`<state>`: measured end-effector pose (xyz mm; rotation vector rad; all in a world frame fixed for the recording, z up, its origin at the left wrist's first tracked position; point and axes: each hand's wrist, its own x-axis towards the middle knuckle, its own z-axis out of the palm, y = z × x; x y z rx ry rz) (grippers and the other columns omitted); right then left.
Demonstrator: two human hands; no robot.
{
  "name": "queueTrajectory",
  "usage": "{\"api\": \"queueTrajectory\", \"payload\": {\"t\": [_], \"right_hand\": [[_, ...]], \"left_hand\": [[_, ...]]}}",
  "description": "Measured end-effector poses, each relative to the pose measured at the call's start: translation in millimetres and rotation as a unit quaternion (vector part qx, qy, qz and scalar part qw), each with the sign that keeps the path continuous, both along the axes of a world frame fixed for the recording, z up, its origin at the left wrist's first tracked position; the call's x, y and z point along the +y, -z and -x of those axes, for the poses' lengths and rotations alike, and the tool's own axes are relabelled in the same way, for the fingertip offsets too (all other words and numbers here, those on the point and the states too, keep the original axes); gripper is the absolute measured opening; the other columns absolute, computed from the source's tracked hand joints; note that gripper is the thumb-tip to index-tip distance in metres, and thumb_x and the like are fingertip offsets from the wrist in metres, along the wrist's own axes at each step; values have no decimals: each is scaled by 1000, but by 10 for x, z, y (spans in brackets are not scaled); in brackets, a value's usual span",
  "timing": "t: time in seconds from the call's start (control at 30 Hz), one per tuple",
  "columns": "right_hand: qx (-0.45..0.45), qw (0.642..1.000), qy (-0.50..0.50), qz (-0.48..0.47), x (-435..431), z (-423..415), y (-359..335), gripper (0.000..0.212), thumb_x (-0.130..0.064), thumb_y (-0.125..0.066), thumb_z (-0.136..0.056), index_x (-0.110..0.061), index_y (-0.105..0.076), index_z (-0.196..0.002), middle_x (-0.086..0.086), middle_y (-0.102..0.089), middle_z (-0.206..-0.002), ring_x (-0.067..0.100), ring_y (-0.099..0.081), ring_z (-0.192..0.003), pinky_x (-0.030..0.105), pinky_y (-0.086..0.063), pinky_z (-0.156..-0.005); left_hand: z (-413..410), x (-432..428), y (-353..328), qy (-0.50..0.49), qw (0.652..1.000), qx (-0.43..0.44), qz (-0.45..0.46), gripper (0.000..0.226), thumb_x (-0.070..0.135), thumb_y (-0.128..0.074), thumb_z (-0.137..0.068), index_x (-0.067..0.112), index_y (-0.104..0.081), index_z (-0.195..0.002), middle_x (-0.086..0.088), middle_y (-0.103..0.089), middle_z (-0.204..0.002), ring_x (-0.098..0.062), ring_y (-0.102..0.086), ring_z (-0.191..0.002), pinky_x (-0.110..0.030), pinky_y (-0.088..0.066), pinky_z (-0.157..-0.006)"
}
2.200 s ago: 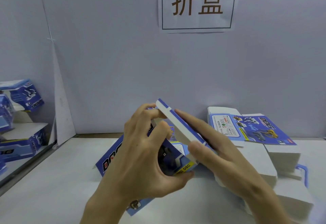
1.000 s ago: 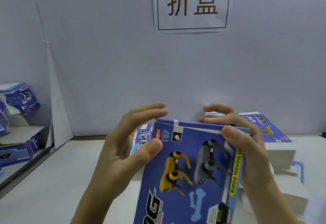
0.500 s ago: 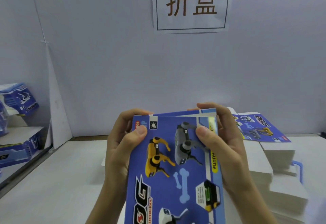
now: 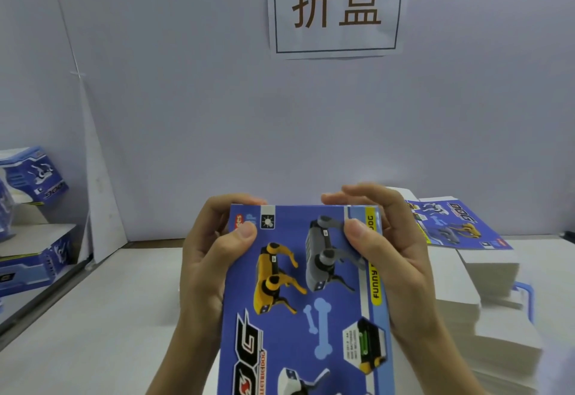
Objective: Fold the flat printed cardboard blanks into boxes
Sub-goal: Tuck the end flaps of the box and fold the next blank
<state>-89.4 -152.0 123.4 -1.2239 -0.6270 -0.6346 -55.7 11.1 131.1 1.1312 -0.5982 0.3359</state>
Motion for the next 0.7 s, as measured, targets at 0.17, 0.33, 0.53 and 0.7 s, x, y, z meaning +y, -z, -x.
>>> {"api": "queueTrajectory", "payload": {"t": [0.17,0.33,0.53,0.7], "right_hand": [[37,998,42,12,-40,9,-14,12,-27,-61,-80,-27,-68,-91,3,-70,-107,28,-71,-84,34,-58,-61],[18,999,37,3,-20,5,-33,15,-14,-62,-85,-21,-68,-97,3,-69,-113,21,-71,-90,27,-57,-63],[46,999,17,-2,-45,1,-23,13,-23,-63,-79,-23,-68,-91,2,-69,-115,23,-71,-92,28,-57,-62],[39,999,31,-4,-29,-40,3,14,-10,-55,-83,-14,-65,-92,1,-69,-118,17,-70,-98,22,-56,-65]], "left_hand": [[28,-25,20,18,1000,15,17,20,12,-52,-74,25,-67,-74,1,-68,-70,-16,-67,-54,-23,-52,-45],[21,-11,2,31,999,5,18,20,11,-51,-76,23,-67,-80,-2,-70,-76,-20,-69,-58,-25,-54,-46],[13,-27,9,21,1000,13,15,16,13,-52,-73,20,-65,-79,0,-68,-70,-17,-67,-54,-24,-53,-45],[-19,-3,25,26,1000,8,7,16,13,-53,-74,16,-63,-87,-5,-70,-74,-21,-68,-56,-25,-53,-45]]}}
